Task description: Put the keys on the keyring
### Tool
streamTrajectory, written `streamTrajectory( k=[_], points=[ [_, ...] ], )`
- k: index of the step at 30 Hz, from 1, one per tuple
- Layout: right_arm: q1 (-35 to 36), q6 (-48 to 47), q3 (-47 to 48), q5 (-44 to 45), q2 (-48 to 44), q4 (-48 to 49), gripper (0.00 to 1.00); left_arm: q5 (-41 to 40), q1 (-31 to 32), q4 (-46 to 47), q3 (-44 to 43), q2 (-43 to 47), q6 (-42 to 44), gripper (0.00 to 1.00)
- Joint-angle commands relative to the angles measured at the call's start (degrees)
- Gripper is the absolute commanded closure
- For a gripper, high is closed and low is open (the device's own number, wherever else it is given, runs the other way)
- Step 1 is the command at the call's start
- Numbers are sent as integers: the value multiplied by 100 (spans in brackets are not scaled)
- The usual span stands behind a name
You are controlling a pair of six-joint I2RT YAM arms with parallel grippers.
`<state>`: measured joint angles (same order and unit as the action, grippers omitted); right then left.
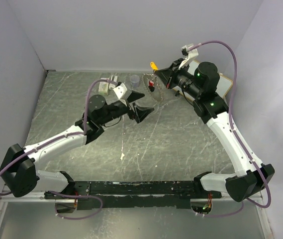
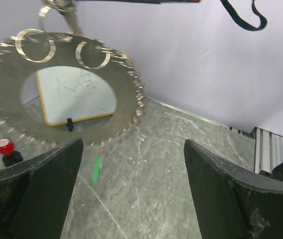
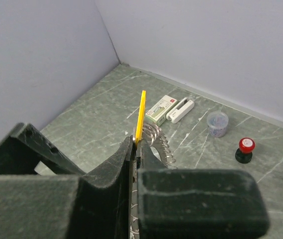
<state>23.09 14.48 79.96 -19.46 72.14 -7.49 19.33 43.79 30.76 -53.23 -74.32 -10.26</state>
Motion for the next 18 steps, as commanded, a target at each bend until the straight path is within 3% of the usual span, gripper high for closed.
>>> streamTrajectory(
  k=[1, 9, 18],
  points=[
    [-6, 433, -94, 154, -7, 573, 100, -207, 351, 425, -273, -217, 269, 5],
    [5, 679, -315, 250, -111, 775, 100, -988, 742, 874, -154, -487, 484, 0],
    [13, 1077, -591, 571, -305, 1024, 100, -3071, 1693, 1286, -317, -928, 1605, 0]
  ],
)
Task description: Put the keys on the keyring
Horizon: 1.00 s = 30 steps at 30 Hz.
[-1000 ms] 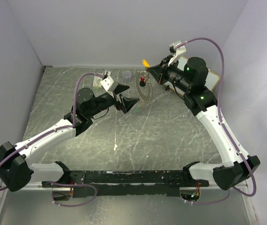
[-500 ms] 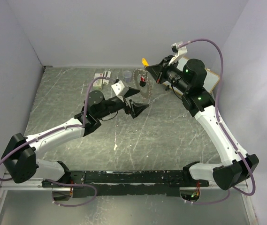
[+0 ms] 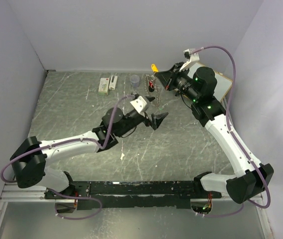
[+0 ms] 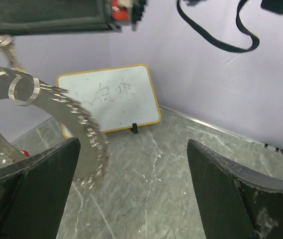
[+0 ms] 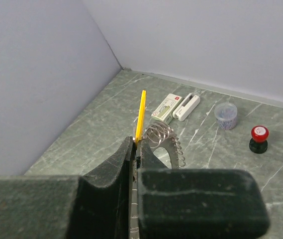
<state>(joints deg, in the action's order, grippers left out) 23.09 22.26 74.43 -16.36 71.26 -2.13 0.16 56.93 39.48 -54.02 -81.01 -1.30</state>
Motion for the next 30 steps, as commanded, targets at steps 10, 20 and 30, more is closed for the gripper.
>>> streamTrajectory(
  k=[10, 20, 30],
  points=[
    [62, 766, -225, 535, -320, 678, 100, -3185, 952, 1175, -415, -808, 1644, 0],
    [138, 955, -499, 585, -573, 707, 100, -3932, 956, 1976, -535, -1140, 2300, 1],
    [153, 904, -587, 780, -728, 585, 100, -3927, 952, 1536, -547, -957, 2119, 67]
  ],
)
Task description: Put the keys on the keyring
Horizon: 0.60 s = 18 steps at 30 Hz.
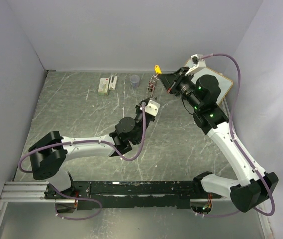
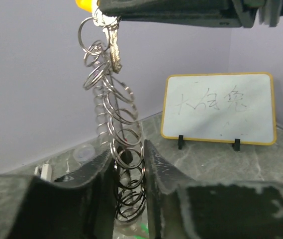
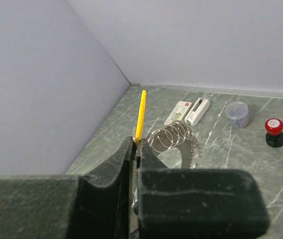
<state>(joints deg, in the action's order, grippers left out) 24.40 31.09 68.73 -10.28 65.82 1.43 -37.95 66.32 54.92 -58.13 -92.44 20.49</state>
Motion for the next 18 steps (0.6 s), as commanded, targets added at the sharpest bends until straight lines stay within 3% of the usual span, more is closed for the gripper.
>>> streamTrajectory(
  k=[1, 5, 9, 13, 14, 16, 18],
  points=[
    [20, 20, -25, 182, -183, 222, 100, -108, 12, -59, -111, 226, -62, 70],
    [22, 20, -85, 317, -203, 156, 100, -98, -11, -471, -68, 514, -106, 92],
    [21, -54, -54, 564, -261, -143, 100, 716, -361, -2077, -309, 1026, -437, 93],
    [15, -156, -6, 1190, -537, -586, 54, 1709, -1188, -3979, -1135, 1342, -911, 93],
    [13, -193, -27, 1406, -655, -662, 36, 1925, -1393, -4406, -1494, 1343, -929, 93],
    [16, -351, -92, 1767, -868, -743, 23, 2322, -1726, -5343, -2215, 1211, -931, 93],
    [5, -489, -70, 2061, -968, -910, 19, 2799, -2033, -6290, -3058, 899, -902, 93]
  ],
)
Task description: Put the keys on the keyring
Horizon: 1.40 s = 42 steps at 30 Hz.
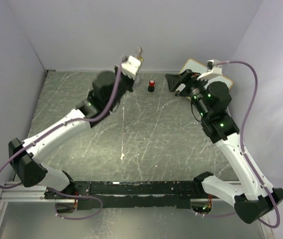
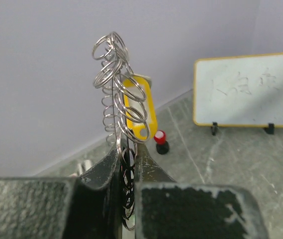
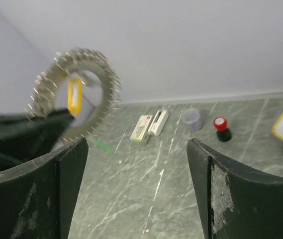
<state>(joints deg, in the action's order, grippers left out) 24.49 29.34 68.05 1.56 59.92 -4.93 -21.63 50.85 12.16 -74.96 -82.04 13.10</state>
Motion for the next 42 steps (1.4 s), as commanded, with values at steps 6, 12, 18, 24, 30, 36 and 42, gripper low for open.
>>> streamTrajectory(
  k=[6, 12, 18, 24, 30, 36, 42],
  points=[
    [-6, -548, 15, 1223, -497, -543, 18, 2104, -801, -4352, -3863, -1353, 6, 93],
    [-6, -686, -97, 1371, -685, -647, 18, 3092, -1120, -5388, -4975, -1821, -27, 93],
    [-10, -807, -139, 1377, -736, -760, 17, 3666, -1219, -5433, -4491, -1719, -110, 93],
    [-6, -865, -160, 1336, -679, -839, 17, 4099, -1277, -5104, -3485, -1446, -257, 93],
    [-6, -847, -186, 1223, -521, -813, 17, 4552, -1326, -4864, -2671, -1334, -365, 93],
    [-6, -821, -264, 1131, -315, -714, 17, 5550, -1347, -4508, -2015, -1255, -591, 93],
    [-15, -803, -371, 1144, -227, -650, 17, 6535, -1343, -3921, -1215, -1177, -958, 93]
  ],
)
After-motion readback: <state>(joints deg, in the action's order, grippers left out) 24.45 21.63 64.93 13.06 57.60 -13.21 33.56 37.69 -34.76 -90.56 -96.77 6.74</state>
